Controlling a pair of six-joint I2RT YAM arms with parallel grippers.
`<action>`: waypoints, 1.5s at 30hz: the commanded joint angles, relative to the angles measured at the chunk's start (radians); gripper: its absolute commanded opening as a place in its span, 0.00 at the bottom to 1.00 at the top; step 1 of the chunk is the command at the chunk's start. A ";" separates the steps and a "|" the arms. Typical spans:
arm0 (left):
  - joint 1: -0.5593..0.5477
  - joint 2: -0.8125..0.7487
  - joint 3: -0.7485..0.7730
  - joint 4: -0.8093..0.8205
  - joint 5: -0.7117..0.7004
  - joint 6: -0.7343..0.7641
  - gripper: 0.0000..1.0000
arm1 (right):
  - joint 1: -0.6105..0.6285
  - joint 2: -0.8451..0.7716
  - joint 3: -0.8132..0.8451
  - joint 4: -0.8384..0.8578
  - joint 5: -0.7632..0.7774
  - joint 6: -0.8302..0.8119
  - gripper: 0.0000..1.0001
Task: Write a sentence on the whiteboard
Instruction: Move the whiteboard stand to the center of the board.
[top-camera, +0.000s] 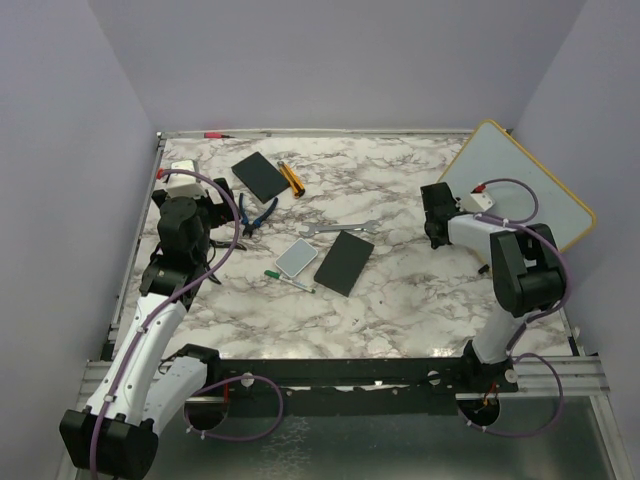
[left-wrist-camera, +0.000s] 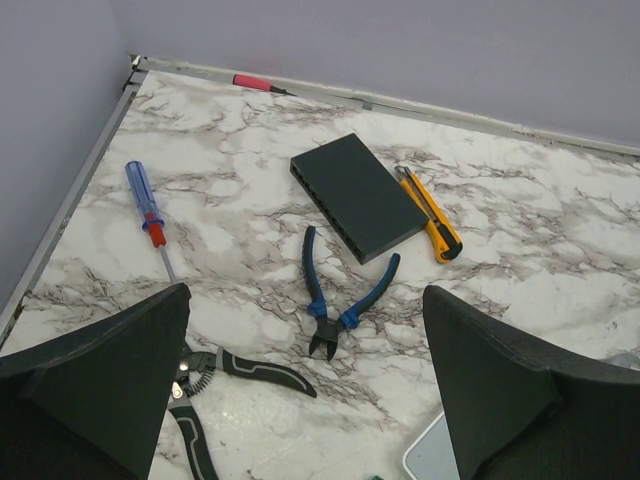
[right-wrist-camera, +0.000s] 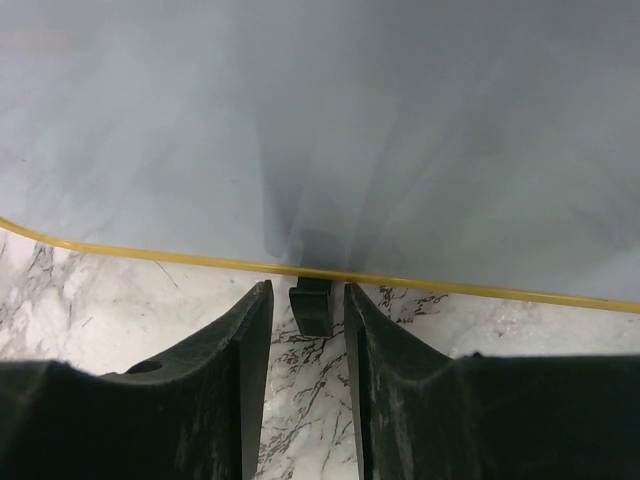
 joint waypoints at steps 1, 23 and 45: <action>-0.009 -0.020 -0.012 0.014 -0.014 0.009 0.99 | 0.002 0.032 0.033 -0.062 0.059 0.042 0.37; -0.018 -0.034 -0.014 0.015 -0.034 0.018 0.99 | 0.043 0.084 0.096 -0.113 0.086 0.017 0.01; -0.019 -0.031 -0.015 0.013 -0.037 0.020 0.99 | 0.281 0.095 0.121 0.008 0.034 -0.078 0.01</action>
